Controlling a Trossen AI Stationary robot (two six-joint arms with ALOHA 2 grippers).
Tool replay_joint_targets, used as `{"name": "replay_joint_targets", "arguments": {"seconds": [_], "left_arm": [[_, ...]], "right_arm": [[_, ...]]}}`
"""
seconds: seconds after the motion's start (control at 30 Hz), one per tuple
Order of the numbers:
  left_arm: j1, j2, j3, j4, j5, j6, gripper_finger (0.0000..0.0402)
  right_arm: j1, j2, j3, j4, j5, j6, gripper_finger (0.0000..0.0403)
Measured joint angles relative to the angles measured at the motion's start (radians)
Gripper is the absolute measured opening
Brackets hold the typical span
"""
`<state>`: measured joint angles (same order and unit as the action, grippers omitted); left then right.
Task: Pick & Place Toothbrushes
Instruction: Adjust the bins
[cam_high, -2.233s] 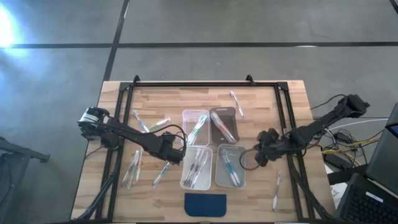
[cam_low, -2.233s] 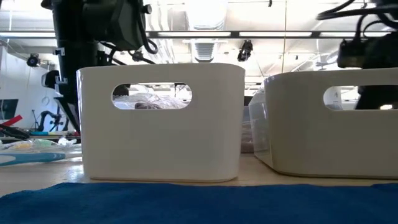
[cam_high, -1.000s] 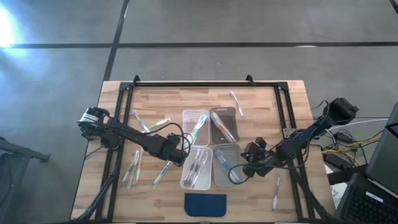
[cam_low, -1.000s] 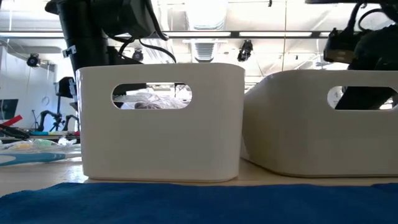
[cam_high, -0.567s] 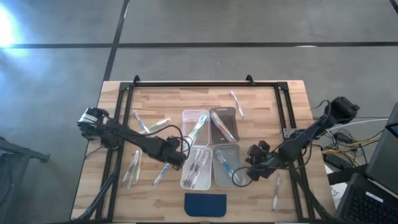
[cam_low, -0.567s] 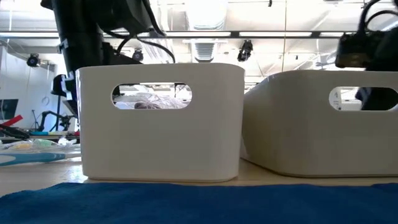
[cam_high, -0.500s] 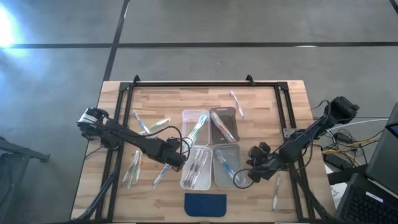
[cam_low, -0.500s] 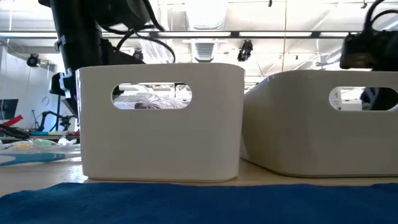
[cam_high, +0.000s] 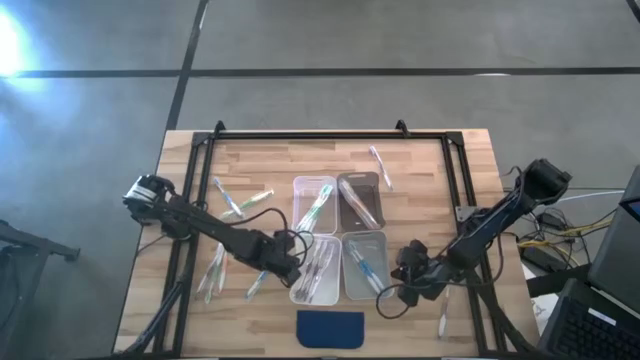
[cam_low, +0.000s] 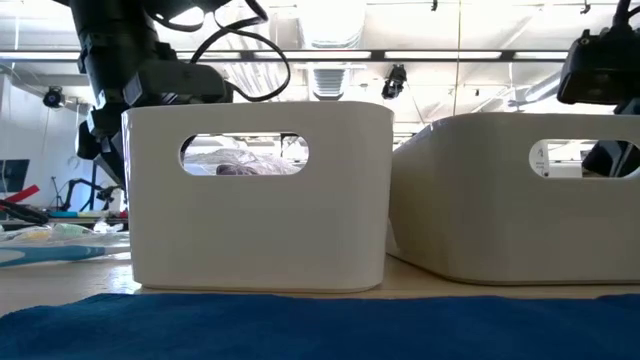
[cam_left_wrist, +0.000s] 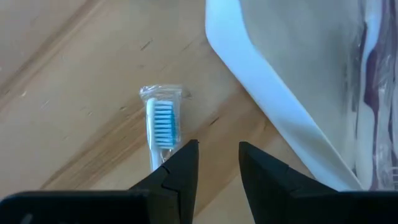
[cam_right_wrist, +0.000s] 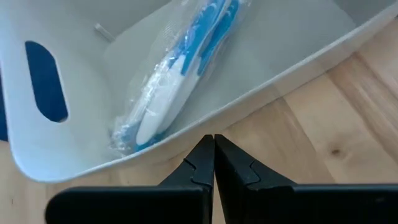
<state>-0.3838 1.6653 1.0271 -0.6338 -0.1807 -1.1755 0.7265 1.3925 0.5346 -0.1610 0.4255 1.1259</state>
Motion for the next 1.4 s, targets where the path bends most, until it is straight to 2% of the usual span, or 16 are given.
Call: {"name": "replay_joint_targets", "arguments": {"seconds": [0.4,0.77,1.07,1.4], "left_arm": [[0.003,0.0,-0.001,0.059,-0.047,0.013,0.0119],[0.006,0.001,-0.002,0.093,-0.109,0.022,0.0119],[0.005,-0.003,0.001,0.071,-0.103,0.026,0.0119],[0.005,-0.063,0.0,0.067,-0.108,0.047,0.0119]], "right_arm": [[-0.011,0.011,0.0,0.049,0.049,-0.026,0.0008],[-0.037,0.014,0.0,0.061,0.046,-0.063,0.0008],[-0.036,-0.063,0.0,0.012,0.073,-0.085,0.0008],[-0.035,-0.128,0.0,-0.046,0.117,-0.098,0.0008]]}}
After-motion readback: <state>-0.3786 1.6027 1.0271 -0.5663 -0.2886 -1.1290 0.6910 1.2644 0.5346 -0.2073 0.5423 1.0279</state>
